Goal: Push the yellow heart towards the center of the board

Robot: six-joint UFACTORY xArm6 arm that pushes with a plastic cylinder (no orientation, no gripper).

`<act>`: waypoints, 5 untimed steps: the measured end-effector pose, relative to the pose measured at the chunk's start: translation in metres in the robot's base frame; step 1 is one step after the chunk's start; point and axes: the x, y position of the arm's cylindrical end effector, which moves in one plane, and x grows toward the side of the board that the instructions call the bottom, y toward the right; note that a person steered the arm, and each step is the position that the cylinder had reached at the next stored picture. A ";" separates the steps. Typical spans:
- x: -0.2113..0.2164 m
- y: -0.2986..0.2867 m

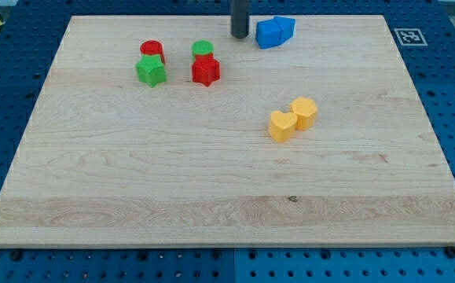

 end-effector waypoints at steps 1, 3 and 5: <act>0.000 0.017; 0.012 0.018; 0.071 0.034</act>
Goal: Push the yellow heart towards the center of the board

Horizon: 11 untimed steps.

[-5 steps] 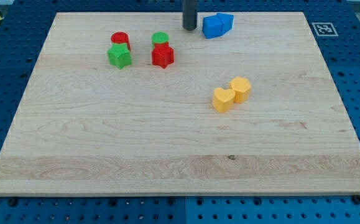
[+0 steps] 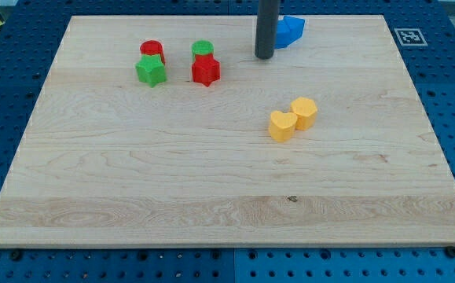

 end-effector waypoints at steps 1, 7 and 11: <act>0.027 0.024; 0.182 0.078; 0.148 -0.029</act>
